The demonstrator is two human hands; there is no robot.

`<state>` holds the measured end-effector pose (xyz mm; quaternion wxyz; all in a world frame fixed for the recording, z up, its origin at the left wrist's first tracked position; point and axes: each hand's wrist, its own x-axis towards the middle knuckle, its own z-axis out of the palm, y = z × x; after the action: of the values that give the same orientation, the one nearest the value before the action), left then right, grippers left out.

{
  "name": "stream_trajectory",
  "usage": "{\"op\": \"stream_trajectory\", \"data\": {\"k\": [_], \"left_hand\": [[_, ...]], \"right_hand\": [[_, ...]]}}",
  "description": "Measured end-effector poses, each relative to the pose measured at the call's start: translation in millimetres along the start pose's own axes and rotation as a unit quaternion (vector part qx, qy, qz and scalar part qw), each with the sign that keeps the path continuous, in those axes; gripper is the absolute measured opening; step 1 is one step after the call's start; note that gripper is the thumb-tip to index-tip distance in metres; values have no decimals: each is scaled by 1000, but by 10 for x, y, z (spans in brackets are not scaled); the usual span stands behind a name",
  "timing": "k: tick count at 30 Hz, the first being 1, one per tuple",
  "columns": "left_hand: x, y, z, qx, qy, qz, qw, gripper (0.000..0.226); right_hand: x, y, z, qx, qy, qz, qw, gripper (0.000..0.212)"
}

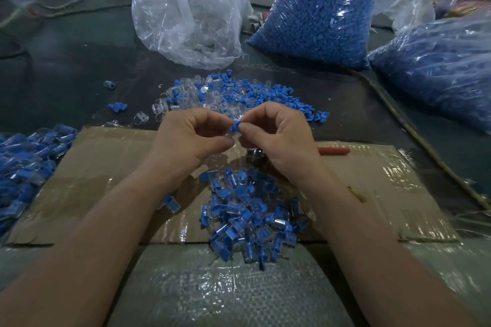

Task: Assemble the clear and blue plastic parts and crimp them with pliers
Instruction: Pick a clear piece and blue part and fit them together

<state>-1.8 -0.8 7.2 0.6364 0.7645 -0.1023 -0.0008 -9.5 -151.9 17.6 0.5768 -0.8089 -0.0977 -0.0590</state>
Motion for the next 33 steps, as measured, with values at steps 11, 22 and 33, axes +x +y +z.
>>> {"op": "stream_trajectory", "data": {"k": [11,22,33], "left_hand": [[2,-15,-3,0,15,19,1000,26],[-16,24,-25,-54,-34,10,998,32],[31,-22,-15,-73,-11,16,997,21]], "right_hand": [[-31,-4,29,-122,18,-43,991,24],[-35,-6,-27,-99,29,-27,994,16],[-45,-7,-7,-36,9,-48,998,20]]}}
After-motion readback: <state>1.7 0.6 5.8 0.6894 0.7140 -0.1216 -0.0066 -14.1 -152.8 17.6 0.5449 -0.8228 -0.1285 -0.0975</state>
